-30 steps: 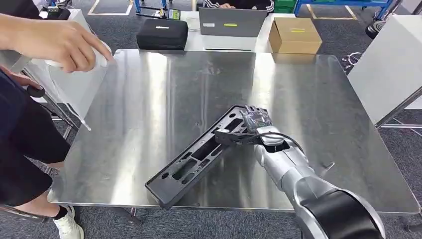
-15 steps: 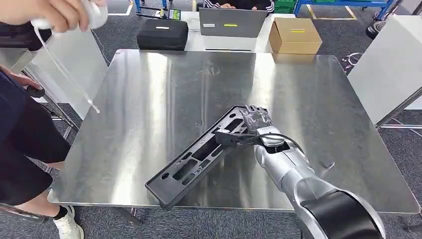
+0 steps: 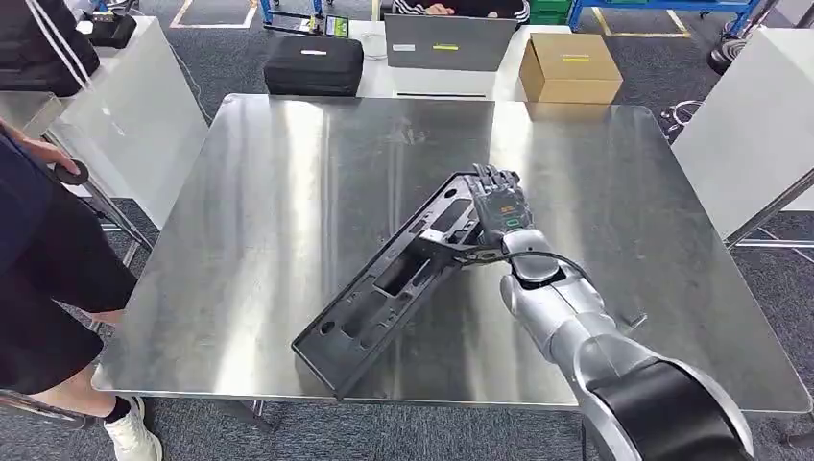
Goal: Take the parts from the cabinet and place them on the table.
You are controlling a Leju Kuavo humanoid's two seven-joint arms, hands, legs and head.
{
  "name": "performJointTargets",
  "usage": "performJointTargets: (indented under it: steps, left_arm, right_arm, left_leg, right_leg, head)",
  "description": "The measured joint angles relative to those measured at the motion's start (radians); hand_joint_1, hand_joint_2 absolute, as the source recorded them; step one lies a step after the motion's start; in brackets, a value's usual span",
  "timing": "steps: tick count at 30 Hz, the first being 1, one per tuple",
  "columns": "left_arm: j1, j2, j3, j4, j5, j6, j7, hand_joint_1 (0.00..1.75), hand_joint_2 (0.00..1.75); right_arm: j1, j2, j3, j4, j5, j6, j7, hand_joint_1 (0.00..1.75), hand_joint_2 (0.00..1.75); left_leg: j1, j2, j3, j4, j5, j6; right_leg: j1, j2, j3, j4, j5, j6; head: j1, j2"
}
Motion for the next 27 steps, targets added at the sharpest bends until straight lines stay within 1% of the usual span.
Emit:
performJointTargets:
  steps: [2, 3, 4, 5, 8, 9, 10, 12, 15, 18, 21, 27]
  left_arm:
    - [0.000, 0.000, 0.000, 0.000, 0.000, 0.000, 0.000, 0.00, 0.00]
    - [0.000, 0.000, 0.000, 0.000, 0.000, 0.000, 0.000, 0.00, 0.00]
    - [0.000, 0.000, 0.000, 0.000, 0.003, 0.001, 0.000, 0.00, 0.00]
    - [0.000, -0.001, 0.000, 0.000, 0.006, 0.003, -0.001, 0.00, 0.00]
    - [0.000, -0.001, 0.000, 0.000, 0.010, -0.004, -0.008, 0.00, 0.00]
    - [0.000, 0.000, 0.000, 0.000, 0.012, -0.018, -0.013, 0.00, 1.75]
    - [0.000, 0.003, 0.000, 0.000, 0.012, -0.034, -0.018, 0.00, 1.75]
    - [0.000, 0.008, 0.000, 0.000, 0.013, -0.051, -0.023, 0.00, 1.75]
    - [0.000, 0.014, 0.000, 0.000, 0.013, -0.059, -0.040, 0.00, 1.75]
    - [0.000, 0.019, 0.000, 0.000, 0.016, -0.058, -0.055, 0.00, 1.75]
    - [0.000, 0.022, 0.000, 0.000, 0.019, -0.058, -0.057, 0.00, 1.75]
    - [0.000, 0.022, 0.000, 0.000, 0.019, -0.058, -0.057, 0.00, 1.75]
  right_arm:
    - [-0.002, -0.001, 0.000, 0.000, -0.003, -0.003, -0.001, 0.00, 0.00]
    - [-0.002, -0.001, 0.000, 0.000, -0.015, -0.016, -0.007, 0.00, 0.00]
    - [-0.002, -0.001, -0.004, 0.000, -0.042, -0.041, -0.025, 0.00, 0.00]
    - [-0.006, -0.001, -0.016, 0.000, -0.076, -0.046, -0.051, 0.00, 0.00]
    - [-0.024, 0.000, -0.060, 0.000, -0.186, 0.015, -0.118, 0.00, 0.00]
    - [-0.032, 0.004, -0.084, 0.000, -0.234, 0.044, -0.136, 0.00, 0.00]
    - [-0.039, 0.009, -0.116, -0.003, -0.278, 0.070, -0.150, 0.00, 0.00]
    - [-0.054, 0.016, -0.161, -0.008, -0.337, 0.090, -0.180, 0.00, 0.00]
    - [-0.083, 0.028, -0.229, -0.020, -0.389, 0.084, -0.219, 0.00, 0.00]
    - [-0.109, 0.038, -0.277, -0.025, -0.440, 0.083, -0.242, 0.00, 0.00]
    - [-0.130, 0.047, -0.323, -0.027, -0.487, 0.095, -0.259, 0.00, 0.00]
    - [-0.132, 0.048, -0.327, -0.027, -0.491, 0.097, -0.261, 0.00, 0.00]
  left_leg:
    - [0.000, 0.000, 0.000, 0.000, 0.000, 0.000]
    - [0.000, 0.000, 0.000, 0.000, 0.000, 0.000]
    - [0.000, 0.000, -0.001, 0.000, 0.000, 0.000]
    - [0.000, 0.000, -0.001, 0.000, 0.000, 0.000]
    - [0.000, 0.000, -0.002, 0.000, 0.000, 0.000]
    - [0.000, 0.000, -0.002, 0.000, 0.000, 0.000]
    - [0.000, 0.000, -0.002, 0.000, 0.000, 0.000]
    - [0.000, 0.000, -0.002, 0.000, 0.000, 0.000]
    - [0.000, 0.000, -0.002, 0.000, 0.000, 0.000]
    - [0.000, 0.000, -0.003, 0.000, 0.000, 0.000]
    - [0.000, 0.000, -0.003, 0.000, 0.000, 0.000]
    - [0.000, 0.000, -0.003, 0.000, 0.000, 0.000]
  right_leg:
    - [0.000, 0.000, 0.000, 0.000, 0.000, 0.000]
    - [0.000, 0.000, 0.000, 0.000, 0.000, 0.000]
    - [0.000, 0.000, 0.000, 0.000, 0.000, 0.000]
    - [0.000, 0.000, 0.000, 0.000, 0.000, 0.000]
    - [0.000, 0.000, 0.000, 0.000, 0.000, 0.000]
    - [0.000, 0.000, -0.001, 0.000, 0.000, 0.000]
    - [0.000, 0.000, -0.001, 0.000, 0.000, 0.000]
    - [0.000, 0.000, -0.001, 0.000, 0.000, 0.000]
    - [0.000, 0.000, -0.001, 0.000, 0.000, 0.000]
    - [0.000, 0.000, -0.002, 0.000, 0.000, 0.000]
    - [0.000, 0.000, -0.002, 0.000, 0.000, 0.000]
    - [0.000, 0.000, -0.002, 0.000, 0.000, 0.000]
  head:
    - [0.000, 0.000]
    - [0.000, 0.000]
    - [0.000, 0.000]
    - [0.000, 0.000]
    - [0.000, 0.000]
    - [0.000, 0.000]
    - [0.000, 0.000]
    - [0.000, 0.000]
    - [0.000, 0.000]
    - [0.000, 0.000]
    - [0.000, 0.000]
    - [0.000, 0.000]
